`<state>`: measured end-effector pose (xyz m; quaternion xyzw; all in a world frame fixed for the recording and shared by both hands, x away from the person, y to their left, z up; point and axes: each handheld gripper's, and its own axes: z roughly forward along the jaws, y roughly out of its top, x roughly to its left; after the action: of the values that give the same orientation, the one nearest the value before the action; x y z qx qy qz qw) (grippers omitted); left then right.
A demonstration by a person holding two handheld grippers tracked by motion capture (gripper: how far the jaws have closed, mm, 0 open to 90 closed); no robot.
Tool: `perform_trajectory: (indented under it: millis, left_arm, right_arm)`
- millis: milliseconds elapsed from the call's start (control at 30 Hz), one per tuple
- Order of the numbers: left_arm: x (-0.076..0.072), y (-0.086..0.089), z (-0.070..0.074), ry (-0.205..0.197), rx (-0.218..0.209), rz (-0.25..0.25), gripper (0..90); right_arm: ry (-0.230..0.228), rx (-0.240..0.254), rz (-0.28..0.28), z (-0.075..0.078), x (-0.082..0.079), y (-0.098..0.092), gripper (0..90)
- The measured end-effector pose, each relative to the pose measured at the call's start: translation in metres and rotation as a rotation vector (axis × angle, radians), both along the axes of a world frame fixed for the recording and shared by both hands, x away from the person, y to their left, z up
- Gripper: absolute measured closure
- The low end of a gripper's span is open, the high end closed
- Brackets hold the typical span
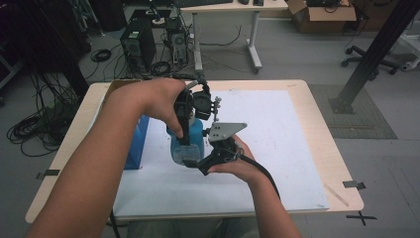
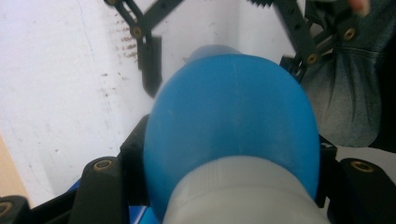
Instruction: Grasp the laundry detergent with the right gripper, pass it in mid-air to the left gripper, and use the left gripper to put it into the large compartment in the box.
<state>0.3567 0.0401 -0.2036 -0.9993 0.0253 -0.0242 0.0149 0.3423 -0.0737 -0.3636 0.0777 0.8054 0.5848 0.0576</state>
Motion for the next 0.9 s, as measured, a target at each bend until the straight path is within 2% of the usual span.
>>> perform_trajectory:
  millis: [300, 433, 533, 567, 700, 800, 900]
  left_arm:
    - [0.0, -0.001, 0.0, -0.001, -0.002, 0.007, 38.2]
    - [0.0, -0.001, 0.0, -0.004, -0.005, 0.005, 38.2]
    - [0.0, 0.0, 0.001, -0.006, -0.008, 0.01, 38.2]
    - [0.0, 0.0, 0.002, -0.009, -0.011, 0.017, 38.2]
    - [0.001, 0.0, 0.003, -0.016, 0.025, 0.056, 38.1]
    - [0.001, 0.0, 0.004, -0.021, 0.051, 0.074, 38.2]
    - [0.002, 0.003, 0.005, -0.03, 0.031, 0.089, 38.2]
  right_arm:
    - [-0.014, -0.047, -0.018, 0.009, -0.001, -0.014, 0.0]
    - [-0.025, -0.106, -0.019, 0.013, -0.001, -0.024, 0.1]
    - [-0.027, -0.126, -0.019, 0.016, -0.001, -0.03, 0.2]
    - [-0.035, -0.139, -0.021, 0.017, -0.001, -0.033, 0.2]
    - [-0.05, -0.198, -0.044, 0.028, -0.003, -0.048, 0.2]
    - [-0.058, -0.212, -0.057, 0.032, -0.004, -0.055, 0.2]
    - [-0.065, -0.237, -0.075, 0.038, -0.006, -0.067, 0.2]
